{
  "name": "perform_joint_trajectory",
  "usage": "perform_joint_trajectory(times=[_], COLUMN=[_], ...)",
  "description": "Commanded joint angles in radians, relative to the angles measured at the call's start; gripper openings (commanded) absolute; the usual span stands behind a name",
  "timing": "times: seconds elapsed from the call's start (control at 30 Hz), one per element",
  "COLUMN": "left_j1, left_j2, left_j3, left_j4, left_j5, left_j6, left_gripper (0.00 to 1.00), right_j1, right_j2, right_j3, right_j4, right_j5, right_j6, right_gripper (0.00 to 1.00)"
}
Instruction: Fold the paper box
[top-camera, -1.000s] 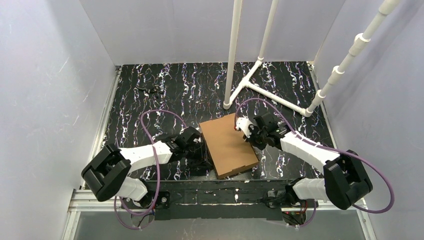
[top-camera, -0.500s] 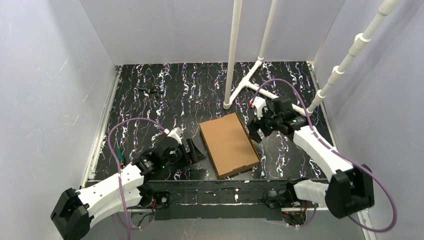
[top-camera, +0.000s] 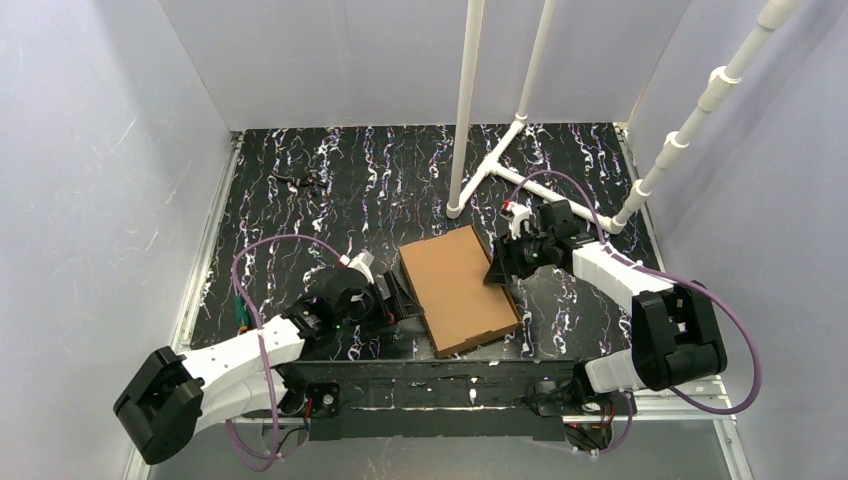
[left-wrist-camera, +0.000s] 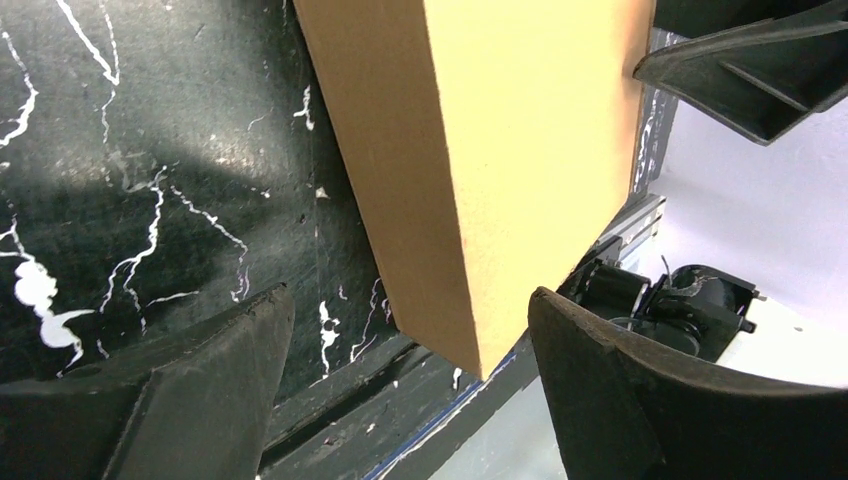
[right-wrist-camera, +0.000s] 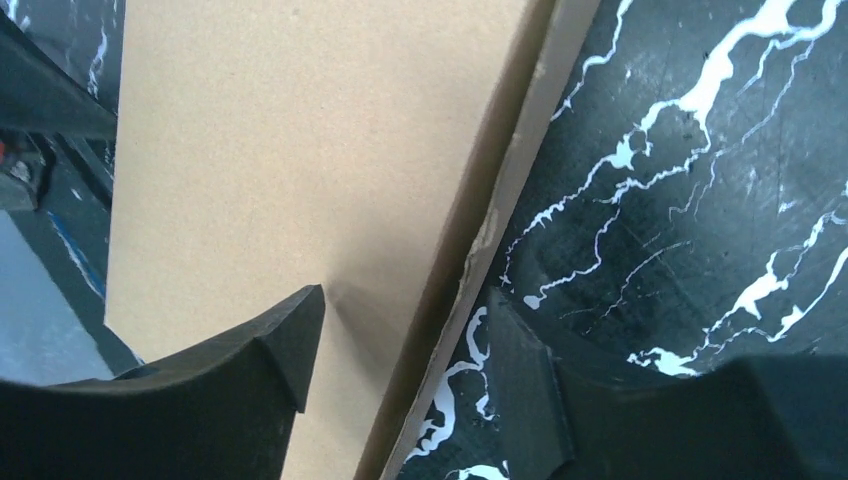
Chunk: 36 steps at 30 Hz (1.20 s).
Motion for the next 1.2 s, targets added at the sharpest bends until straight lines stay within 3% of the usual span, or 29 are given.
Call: perform_joint_trajectory(times=[0.0,0.17,0.33,0.47,0.67,0.8,1.17], left_j1=[0.007,0.007,0.009,0.03,0.098,0.112,0.108], left_j2=[0.022,0.106,0.2,0.204,0.042,-0.022,0.124], left_j3=[0.015,0.043,0.089,0.094,-0.035,-0.097,-0.015], left_j4=[0.074,0.11,0.16,0.179,0.181,0.181,0.23], left_j5=[0.004,0.033,0.073,0.099,0.105,0.105,0.167], left_j6=[-0.018,-0.015,0.007,0.012,-0.046,-0.078,-0.064], left_gripper=[0.85,0.85,0.85,0.88,0.97,0.97,0.98], right_j1=[-0.027,-0.026,-0.026,-0.032,-0.062,-0.104,-0.167], right_j2=[0.015,0.072,0.105,0.122,0.151,0.169,0.187], right_j3=[-0.03,-0.016,-0.007,-0.006,0.004,0.016,0.018], right_j4=[0.077,0.074,0.077,0.07,0.043,0.018,0.002], right_j5=[-0.071,-0.129,-0.137,-0.103,-0.06,-0.042,-0.06], right_j6=[0.083,0.087,0.088,0.084,0.071,0.07,0.07], right_gripper=[0.63,0.36,0.18,0.16,0.13,0.12,0.11])
